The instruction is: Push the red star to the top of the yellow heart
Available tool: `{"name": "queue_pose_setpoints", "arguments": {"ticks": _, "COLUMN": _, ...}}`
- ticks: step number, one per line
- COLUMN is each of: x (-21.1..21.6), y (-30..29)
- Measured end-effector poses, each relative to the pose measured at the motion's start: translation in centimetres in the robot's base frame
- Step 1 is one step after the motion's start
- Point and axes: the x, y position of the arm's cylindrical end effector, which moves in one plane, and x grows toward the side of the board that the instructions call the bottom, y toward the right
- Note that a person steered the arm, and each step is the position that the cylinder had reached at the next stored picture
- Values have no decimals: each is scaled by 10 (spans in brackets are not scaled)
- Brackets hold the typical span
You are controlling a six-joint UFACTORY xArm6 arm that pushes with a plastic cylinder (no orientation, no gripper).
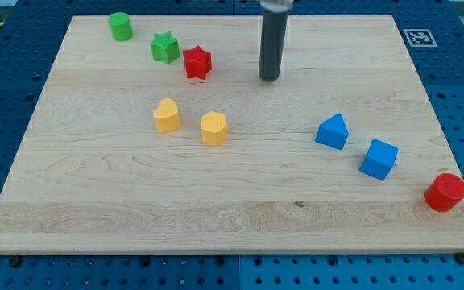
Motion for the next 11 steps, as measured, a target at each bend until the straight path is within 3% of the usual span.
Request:
{"name": "queue_pose_setpoints", "arguments": {"ticks": 1, "x": -46, "y": -22}}
{"name": "queue_pose_setpoints", "arguments": {"ticks": 2, "x": -41, "y": -71}}
{"name": "queue_pose_setpoints", "arguments": {"ticks": 4, "x": 17, "y": -104}}
{"name": "queue_pose_setpoints", "arguments": {"ticks": 6, "x": -11, "y": -134}}
{"name": "queue_pose_setpoints", "arguments": {"ticks": 7, "x": -2, "y": -161}}
{"name": "queue_pose_setpoints", "arguments": {"ticks": 8, "x": 38, "y": -157}}
{"name": "queue_pose_setpoints", "arguments": {"ticks": 9, "x": 47, "y": -160}}
{"name": "queue_pose_setpoints", "arguments": {"ticks": 11, "x": 32, "y": -241}}
